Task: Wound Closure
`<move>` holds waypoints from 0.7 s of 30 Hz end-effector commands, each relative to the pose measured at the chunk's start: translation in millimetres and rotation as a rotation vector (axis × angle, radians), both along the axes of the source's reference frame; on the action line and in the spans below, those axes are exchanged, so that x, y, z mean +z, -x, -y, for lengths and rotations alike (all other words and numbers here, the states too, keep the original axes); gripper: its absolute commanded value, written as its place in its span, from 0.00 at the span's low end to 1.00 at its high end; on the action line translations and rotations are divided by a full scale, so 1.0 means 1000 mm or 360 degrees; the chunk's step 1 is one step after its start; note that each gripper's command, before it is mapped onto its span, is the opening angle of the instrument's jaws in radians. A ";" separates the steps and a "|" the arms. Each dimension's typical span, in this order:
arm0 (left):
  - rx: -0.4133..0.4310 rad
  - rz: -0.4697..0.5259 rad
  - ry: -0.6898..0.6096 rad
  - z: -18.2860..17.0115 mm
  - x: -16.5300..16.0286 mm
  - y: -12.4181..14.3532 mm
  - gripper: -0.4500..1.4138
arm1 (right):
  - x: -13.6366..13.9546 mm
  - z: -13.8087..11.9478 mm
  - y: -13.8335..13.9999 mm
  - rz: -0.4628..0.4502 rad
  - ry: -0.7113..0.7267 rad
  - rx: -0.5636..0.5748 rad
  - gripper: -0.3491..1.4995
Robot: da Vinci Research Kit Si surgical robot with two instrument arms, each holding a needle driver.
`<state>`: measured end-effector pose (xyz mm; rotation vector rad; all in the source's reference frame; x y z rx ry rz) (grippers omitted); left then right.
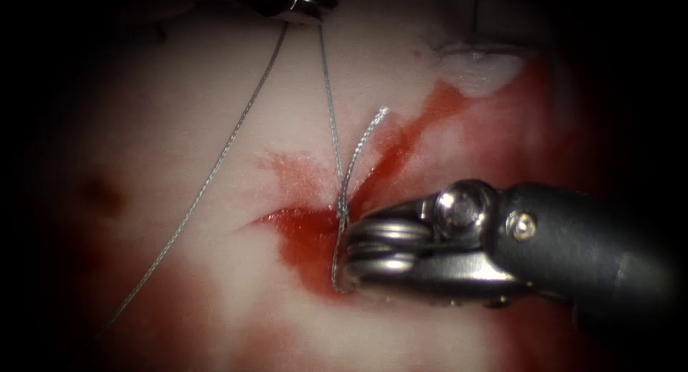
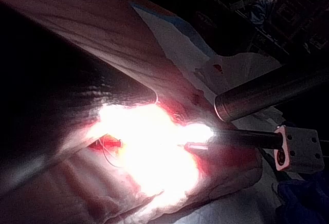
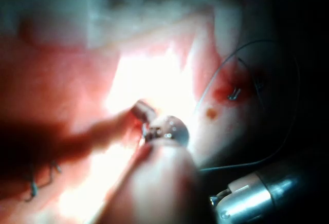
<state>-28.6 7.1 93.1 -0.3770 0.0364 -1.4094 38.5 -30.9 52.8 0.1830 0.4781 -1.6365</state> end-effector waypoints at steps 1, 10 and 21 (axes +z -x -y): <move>0.0003 0.0002 0.0009 -0.0012 -0.0005 0.0004 0.00 | -0.0009 -0.0007 -0.0009 -0.0017 0.0002 0.0004 0.00; 0.0009 0.0007 0.0002 -0.0011 -0.0004 0.0004 0.00 | -0.0020 -0.0008 -0.0008 -0.0034 -0.0015 0.0012 0.00; -0.0001 0.0093 -0.0019 -0.0009 -0.0003 0.0004 0.00 | -0.0029 -0.0012 -0.0005 -0.0041 0.0016 -0.0071 0.00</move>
